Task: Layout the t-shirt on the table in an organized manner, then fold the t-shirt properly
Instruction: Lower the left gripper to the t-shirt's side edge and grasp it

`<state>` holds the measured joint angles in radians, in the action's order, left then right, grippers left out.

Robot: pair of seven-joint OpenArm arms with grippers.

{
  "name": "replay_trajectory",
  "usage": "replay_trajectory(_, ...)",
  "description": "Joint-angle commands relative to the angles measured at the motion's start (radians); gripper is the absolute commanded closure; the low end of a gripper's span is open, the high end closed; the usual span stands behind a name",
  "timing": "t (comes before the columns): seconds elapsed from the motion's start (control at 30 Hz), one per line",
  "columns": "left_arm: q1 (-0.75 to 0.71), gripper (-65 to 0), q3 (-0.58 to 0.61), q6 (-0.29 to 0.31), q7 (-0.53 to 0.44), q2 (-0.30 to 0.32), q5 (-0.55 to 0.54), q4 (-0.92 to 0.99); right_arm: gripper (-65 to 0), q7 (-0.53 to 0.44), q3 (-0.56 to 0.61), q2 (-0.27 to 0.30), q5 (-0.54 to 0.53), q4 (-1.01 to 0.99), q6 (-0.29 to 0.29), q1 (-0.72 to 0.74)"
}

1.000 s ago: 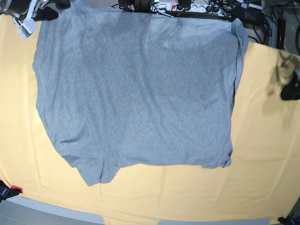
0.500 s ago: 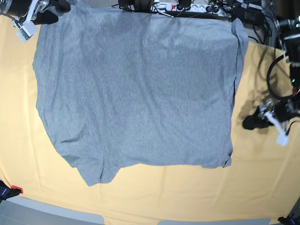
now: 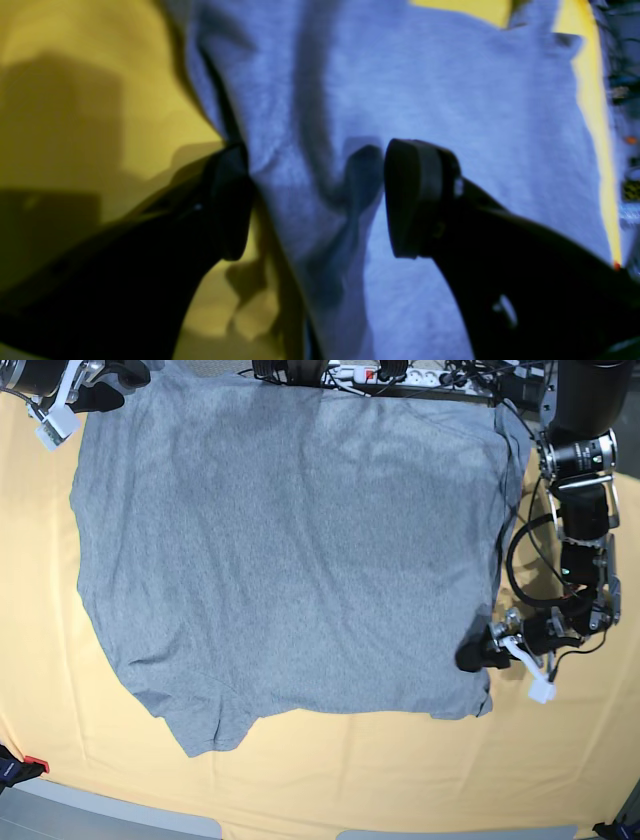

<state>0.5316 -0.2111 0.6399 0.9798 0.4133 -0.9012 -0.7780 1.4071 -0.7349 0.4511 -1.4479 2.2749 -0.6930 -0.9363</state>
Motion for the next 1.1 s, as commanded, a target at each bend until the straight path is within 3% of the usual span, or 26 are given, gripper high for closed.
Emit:
replay_trajectory(0.0, 0.024, -41.6, -0.003, 0.012, 0.025, 0.001, 0.006, -0.009, -34.3, -0.011, -0.010, 0.011, -0.019, 0.013, -0.005, -0.011)
replay_trajectory(0.1, 0.031, -41.6, -0.001, 0.058, 0.059, -0.022, -0.033, -0.009, -34.3, -0.011, -0.010, 0.011, -0.019, 0.013, -0.005, -0.011)
replay_trajectory(0.27, 0.051, -41.6, 0.010, 0.058, 0.075, -0.030, -0.072, -0.010, -34.3, -0.011, -0.010, 0.009, -0.019, 0.013, -0.005, -0.011)
replay_trajectory(0.47, 0.140, -41.6, 0.010, 0.058, 0.069, 0.005, -0.064, -0.010, -34.3, -0.011, -0.009, 0.009, -0.019, 0.013, -0.005, -0.012)
replay_trajectory(0.67, 0.221, -33.0, 0.010, 0.058, -0.013, 0.034, 0.077, -0.010, -34.3, -0.011, -0.010, 0.009, -0.019, 0.013, -0.005, -0.012)
replay_trajectory(0.7, 0.225, -33.1, 0.010, 0.058, -0.037, 0.036, 0.102, -0.010, -34.3, -0.011, -0.010, 0.009, -0.019, 0.013, -0.005, -0.012)
replay_trajectory(0.87, 0.215, -33.9, 0.011, -0.080, -0.122, 0.032, 0.233, -0.005, -34.3, -0.011, -0.010, 0.009, -0.019, 0.013, -0.005, -0.011)
replay_trajectory(0.97, 0.205, -38.8, 0.034, -0.079, -0.139, 0.032, 0.240, -0.001, -34.3, -0.011, -0.009, 0.009, -0.019, 0.013, -0.005, -0.011)
replay_trajectory(1.07, 0.205, -39.5, 0.082, -0.056, -0.159, 0.032, 0.254, 0.003, -34.3, -0.011, -0.010, 0.009, -0.020, 0.013, -0.005, -0.011)
